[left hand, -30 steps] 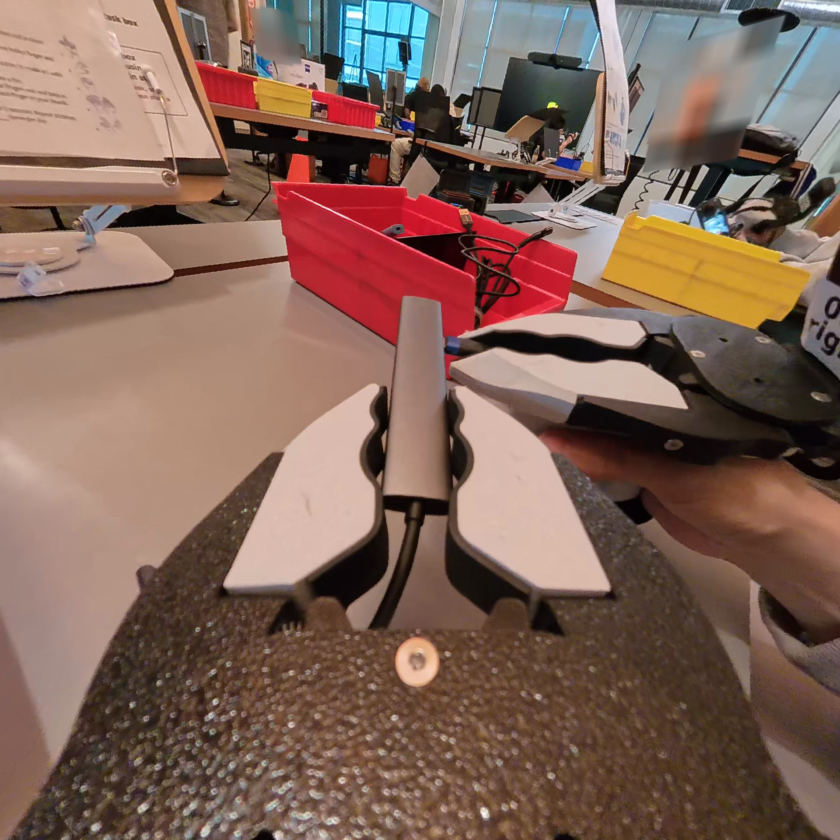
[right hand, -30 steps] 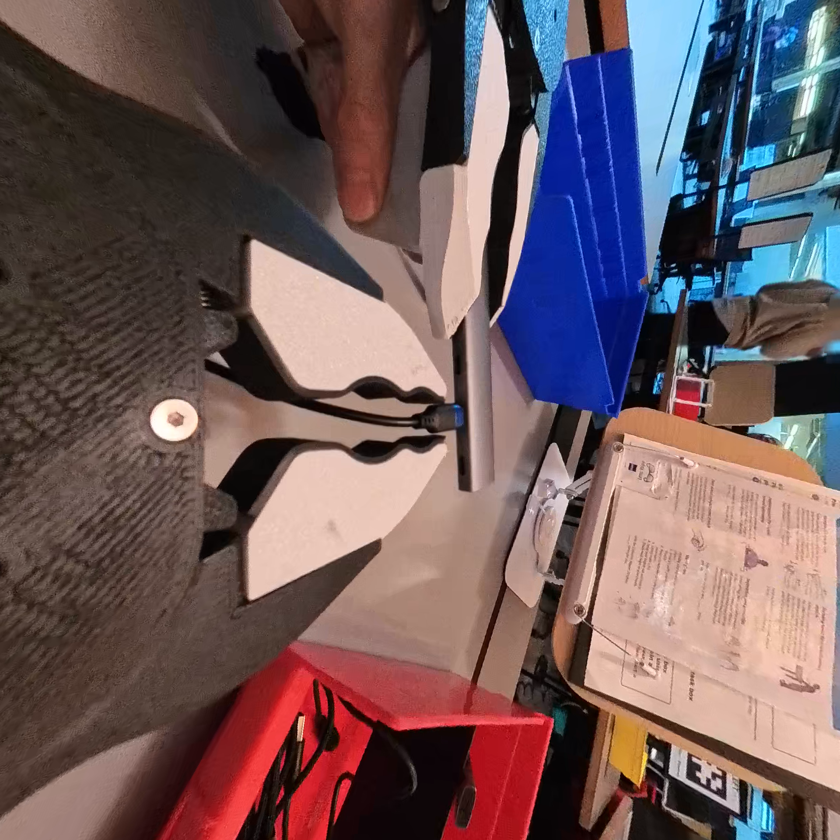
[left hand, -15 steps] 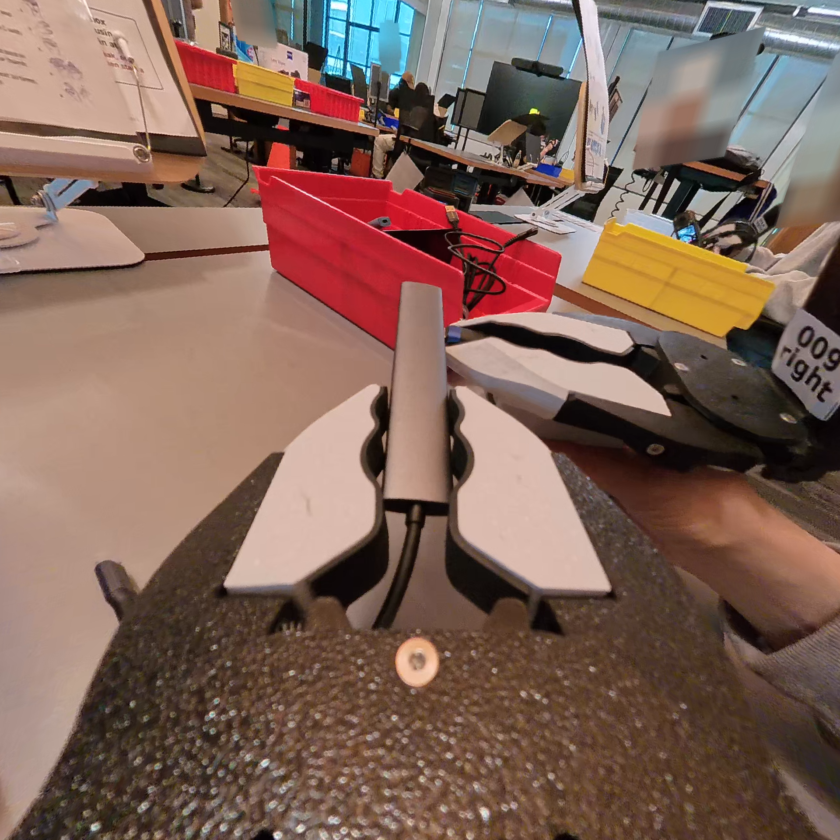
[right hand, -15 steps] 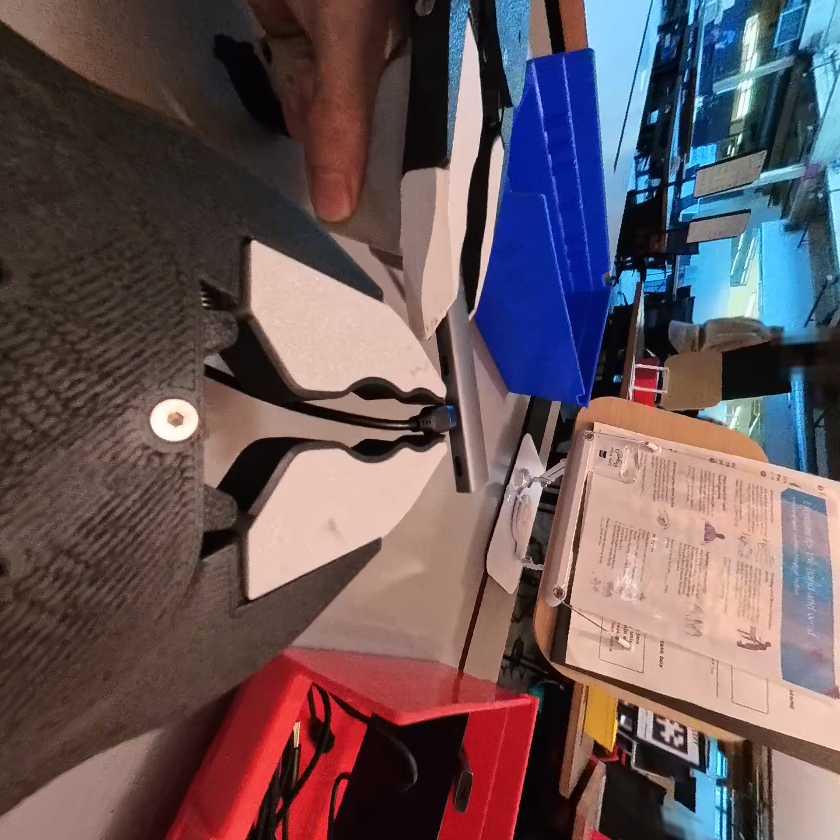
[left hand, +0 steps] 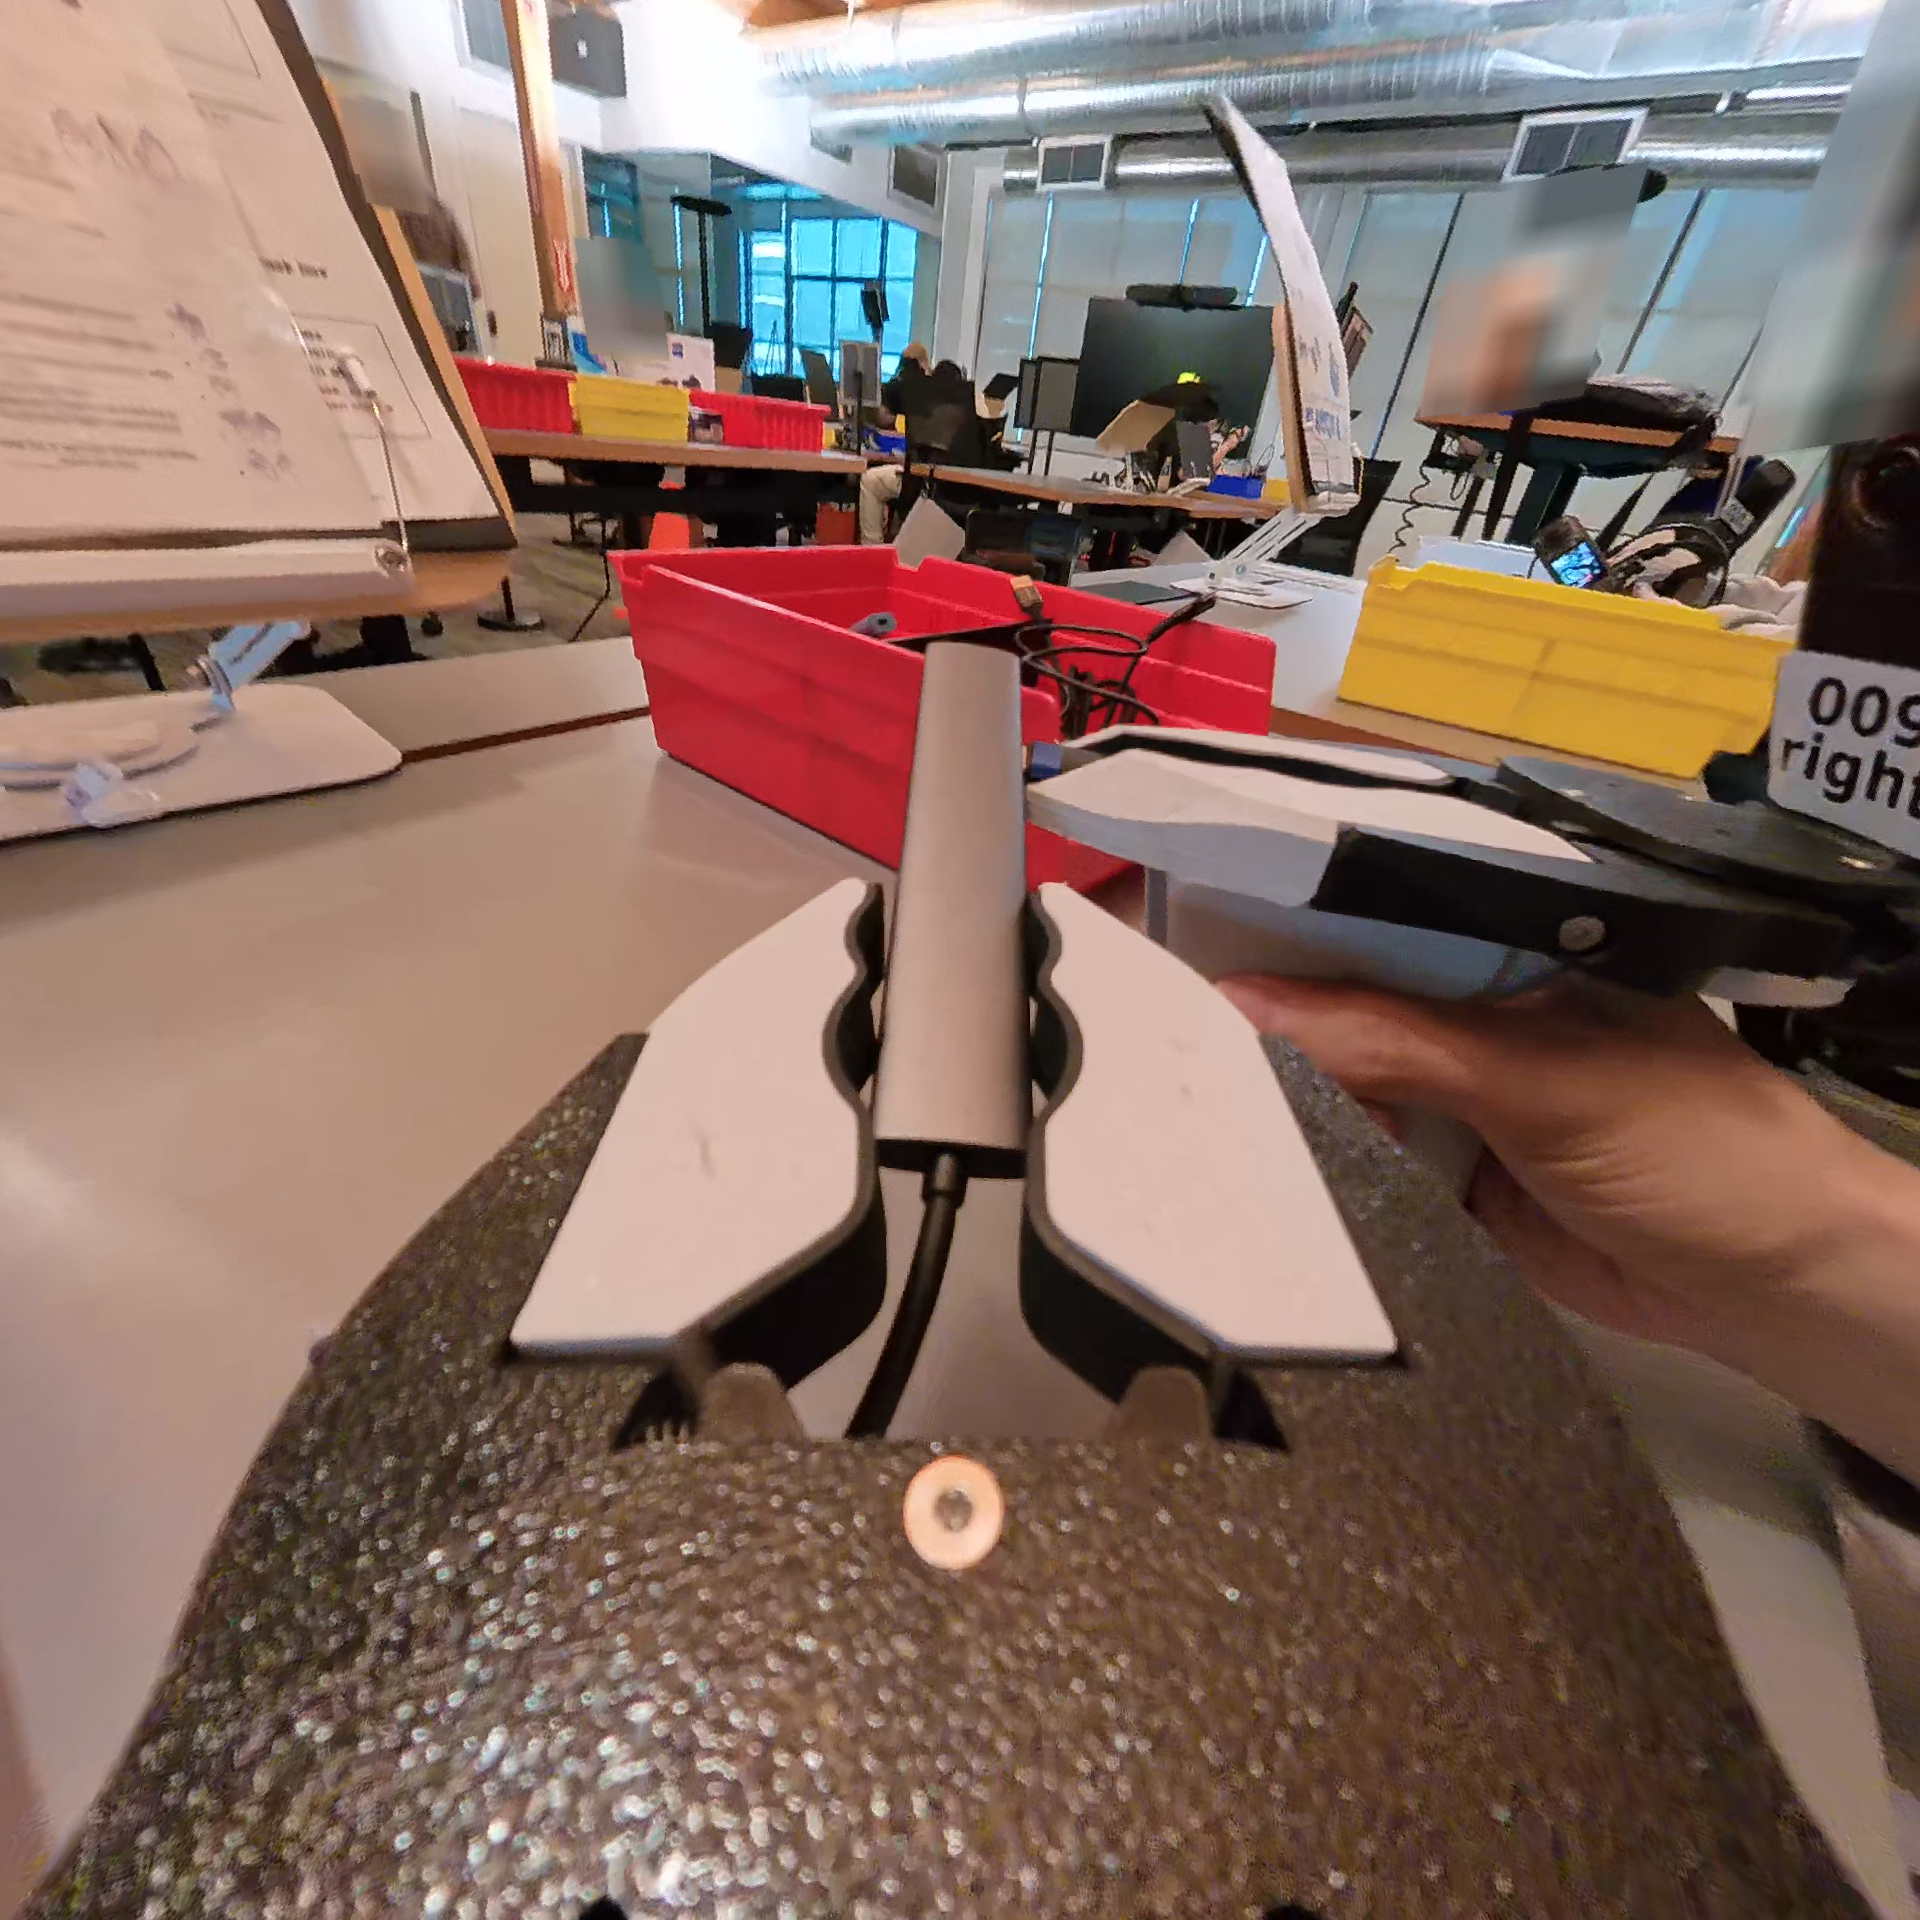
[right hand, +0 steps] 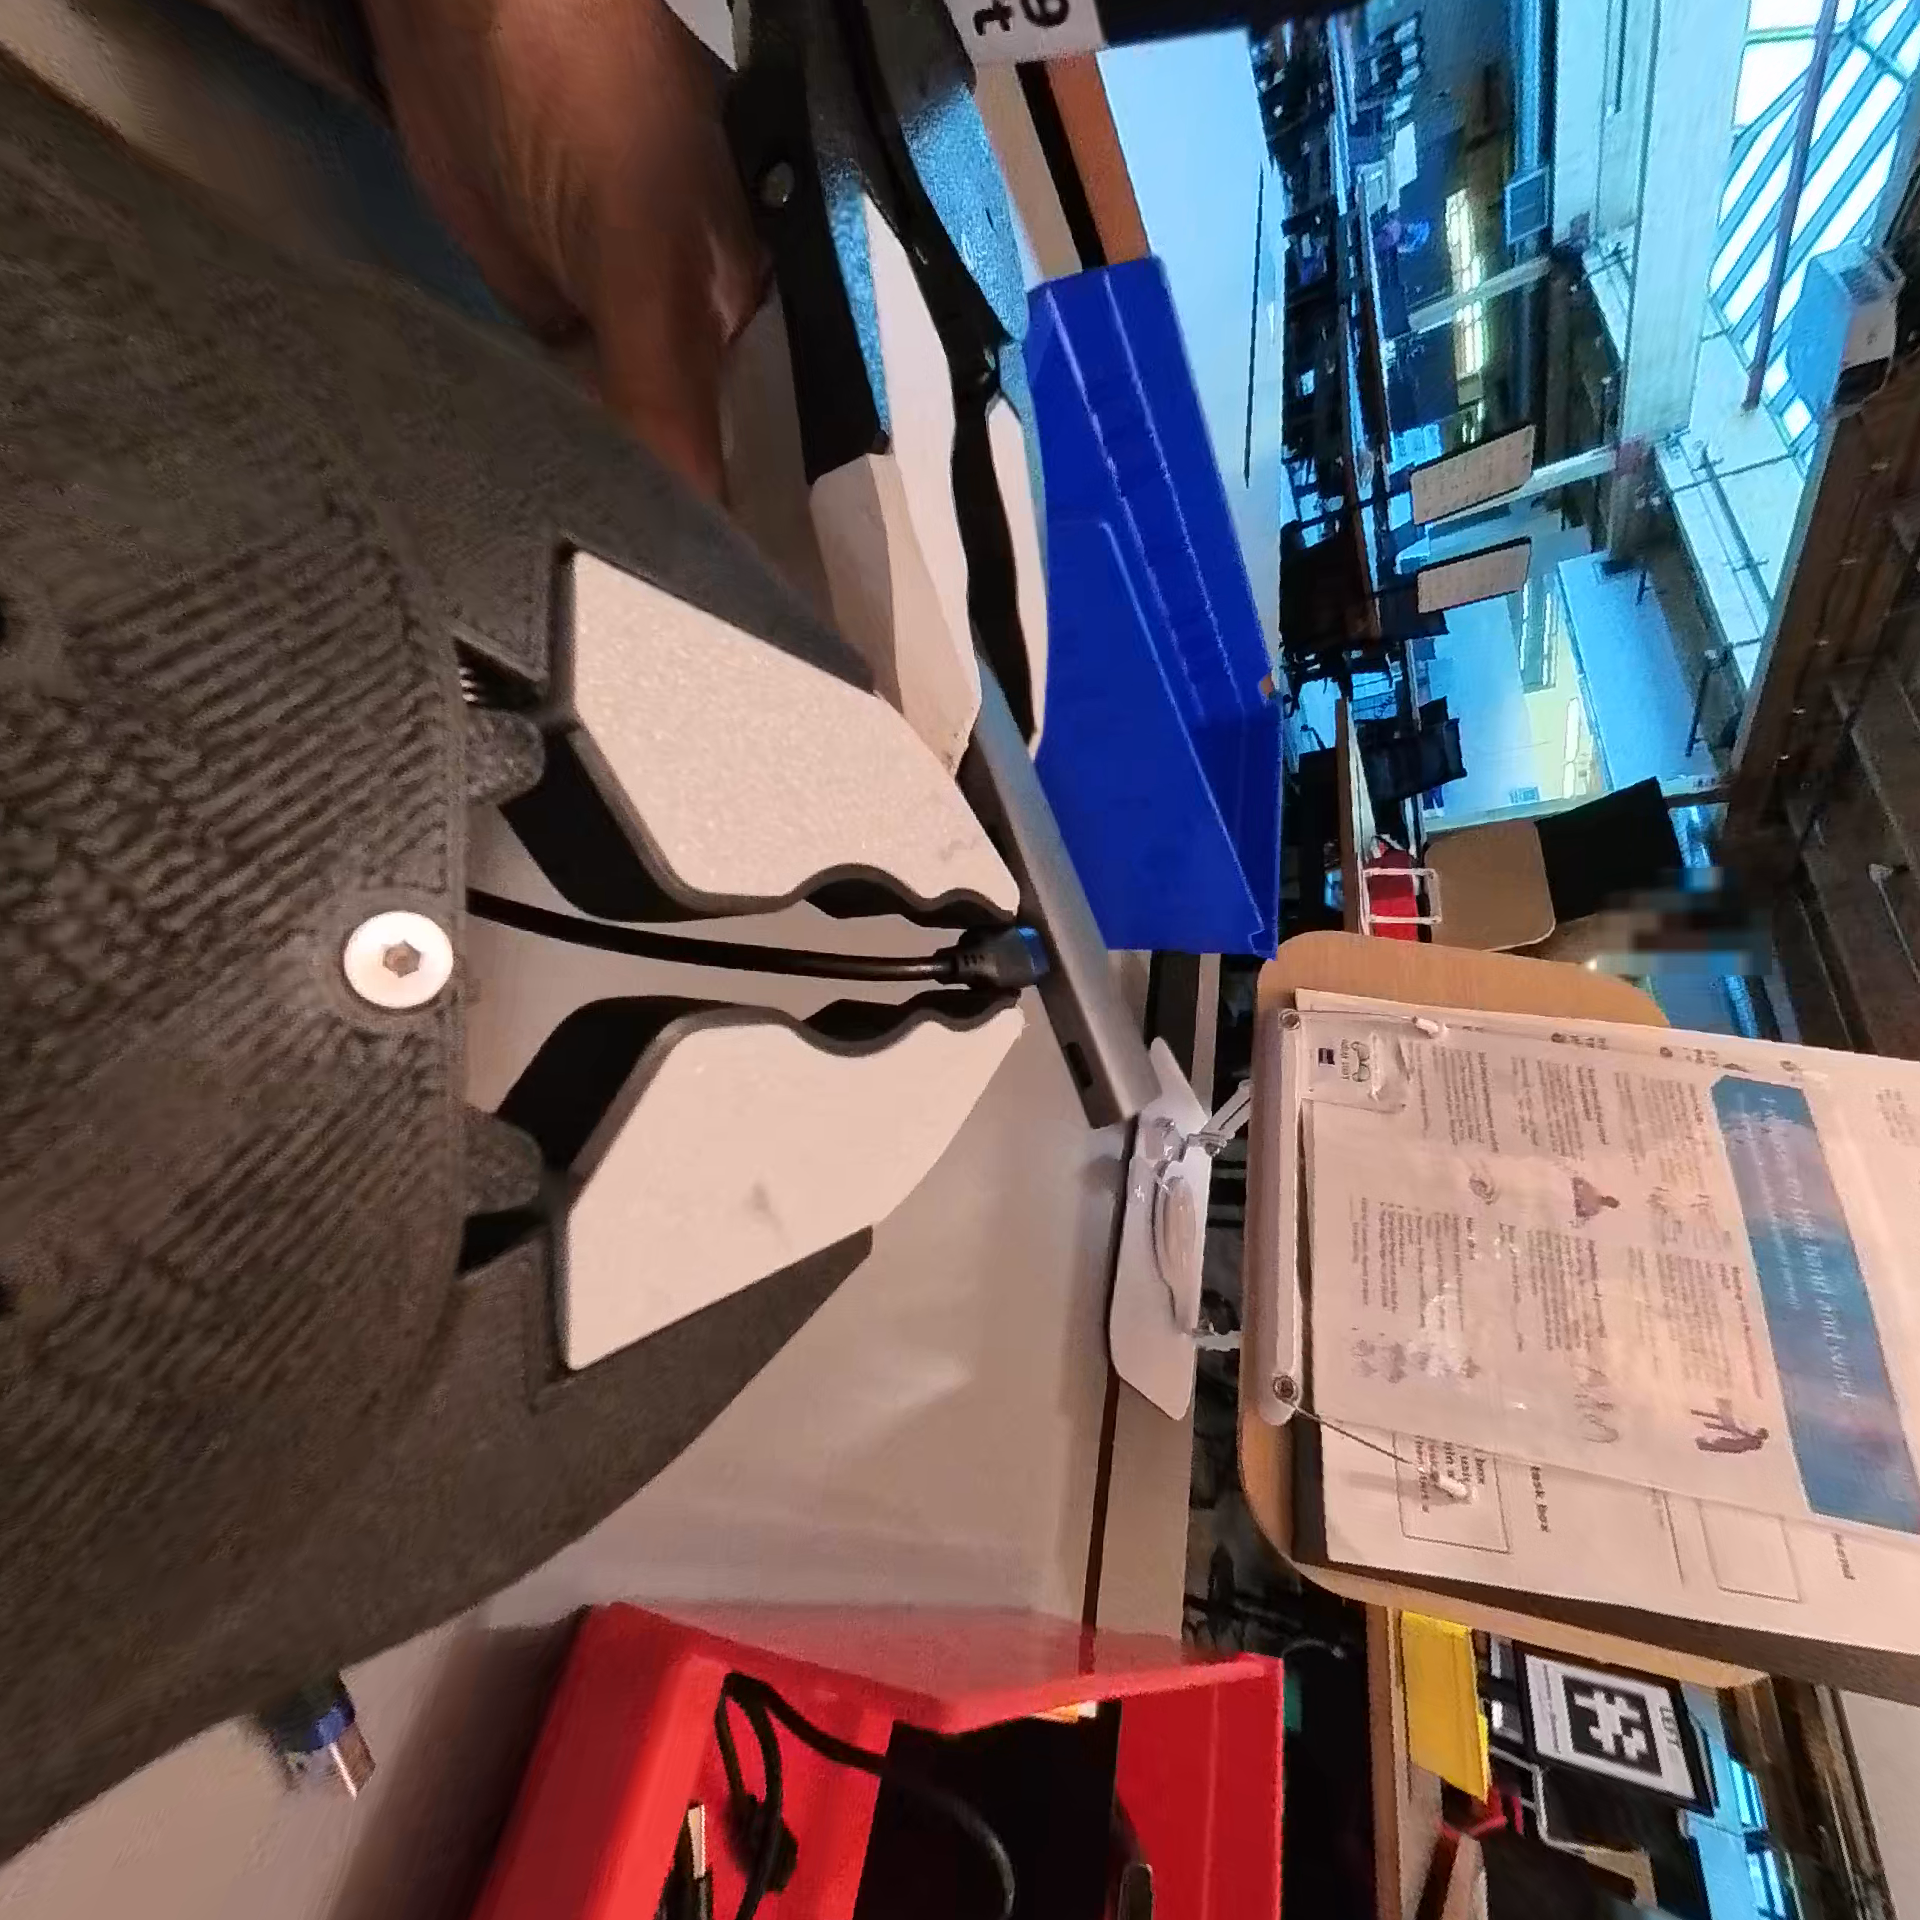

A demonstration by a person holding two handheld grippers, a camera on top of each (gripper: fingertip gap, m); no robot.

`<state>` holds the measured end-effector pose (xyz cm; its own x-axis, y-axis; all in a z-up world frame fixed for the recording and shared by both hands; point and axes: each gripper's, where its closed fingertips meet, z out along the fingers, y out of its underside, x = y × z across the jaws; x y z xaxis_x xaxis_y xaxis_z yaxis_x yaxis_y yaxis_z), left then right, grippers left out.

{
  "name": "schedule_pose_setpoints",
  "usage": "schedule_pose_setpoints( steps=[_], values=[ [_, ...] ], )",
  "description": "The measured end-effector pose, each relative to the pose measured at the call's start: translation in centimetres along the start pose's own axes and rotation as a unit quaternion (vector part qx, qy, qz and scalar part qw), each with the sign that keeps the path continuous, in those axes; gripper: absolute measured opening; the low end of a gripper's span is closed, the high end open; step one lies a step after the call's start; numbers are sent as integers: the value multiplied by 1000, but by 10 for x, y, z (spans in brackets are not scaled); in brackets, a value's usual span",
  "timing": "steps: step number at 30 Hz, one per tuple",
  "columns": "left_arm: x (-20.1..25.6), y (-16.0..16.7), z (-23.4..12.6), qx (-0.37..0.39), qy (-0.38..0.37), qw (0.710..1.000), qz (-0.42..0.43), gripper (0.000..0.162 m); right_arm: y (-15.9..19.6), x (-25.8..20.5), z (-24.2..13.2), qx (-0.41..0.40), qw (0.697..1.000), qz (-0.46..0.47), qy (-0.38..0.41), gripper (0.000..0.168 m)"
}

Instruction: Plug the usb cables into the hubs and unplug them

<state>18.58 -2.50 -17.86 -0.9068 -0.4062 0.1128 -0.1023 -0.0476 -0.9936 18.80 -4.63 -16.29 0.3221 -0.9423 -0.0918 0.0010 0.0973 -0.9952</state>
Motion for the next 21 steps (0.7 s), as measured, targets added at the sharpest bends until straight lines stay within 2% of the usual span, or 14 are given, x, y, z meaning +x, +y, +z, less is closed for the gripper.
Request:
schedule_pose_setpoints(
  steps=[5, 12, 21],
  values=[
    [-6, -7, -4, 21, -11, 1000, 15, 38, -5, 3, -4, 5, 999, 37, 1, 11],
    [4, -8, -5, 25, 32, 998, 39, 25, -7, 7, -5, 14, 990, 137, -25, 10],
    [0, -2, -2, -21, 18, 999, 20, 24, 4, 18, -3, 4, 992, 128, -8, 13]
  ],
)
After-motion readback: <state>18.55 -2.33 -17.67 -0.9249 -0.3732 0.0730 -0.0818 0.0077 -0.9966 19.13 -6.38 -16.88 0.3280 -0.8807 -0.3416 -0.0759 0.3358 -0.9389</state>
